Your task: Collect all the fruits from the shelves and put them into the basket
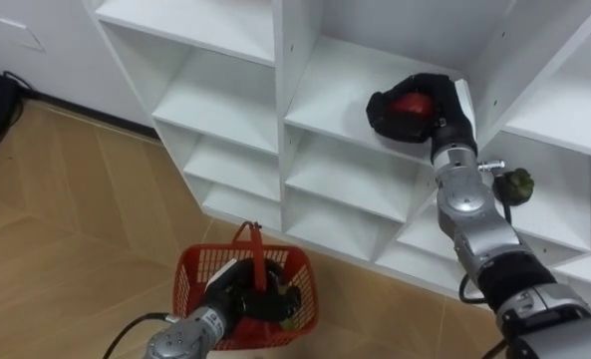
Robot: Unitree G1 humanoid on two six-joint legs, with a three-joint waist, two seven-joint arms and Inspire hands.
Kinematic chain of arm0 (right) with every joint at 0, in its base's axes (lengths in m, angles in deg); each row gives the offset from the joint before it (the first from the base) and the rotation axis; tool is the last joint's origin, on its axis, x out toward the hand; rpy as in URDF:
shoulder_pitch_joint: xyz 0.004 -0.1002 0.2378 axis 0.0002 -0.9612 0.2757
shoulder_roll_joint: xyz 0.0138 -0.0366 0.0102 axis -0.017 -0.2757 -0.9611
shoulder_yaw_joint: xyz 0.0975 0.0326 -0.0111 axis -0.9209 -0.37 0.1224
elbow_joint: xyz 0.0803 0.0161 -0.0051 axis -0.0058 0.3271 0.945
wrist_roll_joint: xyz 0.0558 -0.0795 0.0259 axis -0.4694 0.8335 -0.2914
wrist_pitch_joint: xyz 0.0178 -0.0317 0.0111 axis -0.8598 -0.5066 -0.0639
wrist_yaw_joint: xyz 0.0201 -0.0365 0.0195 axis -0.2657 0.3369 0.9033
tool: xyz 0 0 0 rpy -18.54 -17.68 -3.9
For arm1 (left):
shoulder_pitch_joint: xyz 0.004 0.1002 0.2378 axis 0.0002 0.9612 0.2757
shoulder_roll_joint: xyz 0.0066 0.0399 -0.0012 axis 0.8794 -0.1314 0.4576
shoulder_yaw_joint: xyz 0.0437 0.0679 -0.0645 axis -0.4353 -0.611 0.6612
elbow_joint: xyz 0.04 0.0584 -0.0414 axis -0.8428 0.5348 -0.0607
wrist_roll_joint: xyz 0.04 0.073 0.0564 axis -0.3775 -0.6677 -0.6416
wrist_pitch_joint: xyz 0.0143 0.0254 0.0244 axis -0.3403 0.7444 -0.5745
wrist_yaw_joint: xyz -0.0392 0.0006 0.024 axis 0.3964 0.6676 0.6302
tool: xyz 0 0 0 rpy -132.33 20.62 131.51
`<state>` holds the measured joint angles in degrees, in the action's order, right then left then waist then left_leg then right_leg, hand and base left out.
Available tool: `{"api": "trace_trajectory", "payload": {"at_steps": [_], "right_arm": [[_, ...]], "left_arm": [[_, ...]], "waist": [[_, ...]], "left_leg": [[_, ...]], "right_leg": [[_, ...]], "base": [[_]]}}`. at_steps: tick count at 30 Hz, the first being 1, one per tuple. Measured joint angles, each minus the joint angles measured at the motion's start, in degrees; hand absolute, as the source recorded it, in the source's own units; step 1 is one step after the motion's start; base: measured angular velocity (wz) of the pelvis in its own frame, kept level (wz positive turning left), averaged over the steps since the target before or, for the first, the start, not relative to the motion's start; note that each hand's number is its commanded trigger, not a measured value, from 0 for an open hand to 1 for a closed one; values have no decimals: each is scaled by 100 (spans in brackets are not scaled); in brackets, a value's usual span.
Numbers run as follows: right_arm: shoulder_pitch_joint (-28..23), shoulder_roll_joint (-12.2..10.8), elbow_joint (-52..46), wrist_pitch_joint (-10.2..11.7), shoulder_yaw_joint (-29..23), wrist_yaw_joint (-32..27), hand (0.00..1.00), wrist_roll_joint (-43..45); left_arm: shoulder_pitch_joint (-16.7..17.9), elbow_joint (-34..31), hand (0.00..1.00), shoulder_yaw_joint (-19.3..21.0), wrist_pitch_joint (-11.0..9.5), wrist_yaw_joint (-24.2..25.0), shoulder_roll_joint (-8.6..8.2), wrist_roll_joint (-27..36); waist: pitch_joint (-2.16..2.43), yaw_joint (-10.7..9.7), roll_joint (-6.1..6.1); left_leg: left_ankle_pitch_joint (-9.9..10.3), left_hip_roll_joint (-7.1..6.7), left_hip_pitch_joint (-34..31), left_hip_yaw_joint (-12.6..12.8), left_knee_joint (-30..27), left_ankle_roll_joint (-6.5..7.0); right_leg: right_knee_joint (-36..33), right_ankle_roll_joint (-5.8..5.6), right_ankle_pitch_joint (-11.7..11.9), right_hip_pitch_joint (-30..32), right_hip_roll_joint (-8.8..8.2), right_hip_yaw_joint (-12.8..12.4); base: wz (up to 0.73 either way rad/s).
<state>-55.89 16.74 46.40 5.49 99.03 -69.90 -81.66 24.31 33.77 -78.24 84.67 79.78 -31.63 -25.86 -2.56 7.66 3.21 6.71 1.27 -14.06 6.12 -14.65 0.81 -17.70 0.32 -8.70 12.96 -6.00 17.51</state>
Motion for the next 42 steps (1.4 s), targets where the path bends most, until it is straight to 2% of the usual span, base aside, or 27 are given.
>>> {"api": "trace_trajectory", "payload": {"at_steps": [7,13,16,17,20,21,24,33,36,42], "right_arm": [[0,-3,-54,2,-12,22,100,25],[-271,-13,-535,-68,-11,234,100,145],[-666,-5,-1081,-75,68,401,100,146],[-790,13,-1256,-85,133,489,100,150],[-1007,55,-1583,-137,239,753,100,175],[-1080,52,-1684,-148,240,861,100,174],[-1256,52,-1903,-196,250,1142,100,218],[-2114,119,-2750,-285,260,1735,100,494],[-2150,121,-2919,-284,264,1918,100,483],[-2188,123,-2974,-286,266,2136,100,477]], "left_arm": [[-25,0,100,5,0,2,-3,38],[-113,-5,100,201,-4,0,-123,47],[-158,-144,100,213,-23,-8,-109,42],[-160,-210,100,226,-25,-9,-103,41],[-175,-325,100,295,-65,-7,-104,38],[-172,-348,100,293,-114,-4,-112,38],[-173,-354,100,298,-148,0,-109,36],[-177,-354,100,315,-280,17,-115,37],[-170,-354,100,320,-312,19,-112,39],[-171,-361,100,318,-347,46,-112,38]], "waist": [[1,-21,1],[8,-121,6],[31,-143,7],[73,-144,18],[100,-193,20],[105,-259,22],[109,-271,27],[136,-465,23],[164,-462,-18],[211,-475,-98]], "left_leg": [[0,2,-24,-1,-20,0],[0,10,-32,11,-22,0],[0,10,-36,50,-12,0],[0,10,-46,128,4,0],[0,9,-28,195,5,0],[0,11,-20,209,6,0],[1,23,23,322,19,1],[2,38,12,368,-11,3],[3,93,9,480,-10,1],[4,116,23,524,-5,-4]], "right_leg": [[7,0,0,10,1,-2],[19,0,0,16,10,-25],[20,0,0,41,14,-58],[-2,1,0,107,17,-127],[-12,10,7,121,19,-185],[-13,10,7,122,19,-197],[-78,14,10,177,20,-337],[-94,43,36,240,68,-431],[-84,70,100,274,107,-483],[-74,84,114,276,106,-486]], "base": [[0],[-1],[-8],[-24],[-13],[0],[-19],[-5],[-18],[-3]]}}
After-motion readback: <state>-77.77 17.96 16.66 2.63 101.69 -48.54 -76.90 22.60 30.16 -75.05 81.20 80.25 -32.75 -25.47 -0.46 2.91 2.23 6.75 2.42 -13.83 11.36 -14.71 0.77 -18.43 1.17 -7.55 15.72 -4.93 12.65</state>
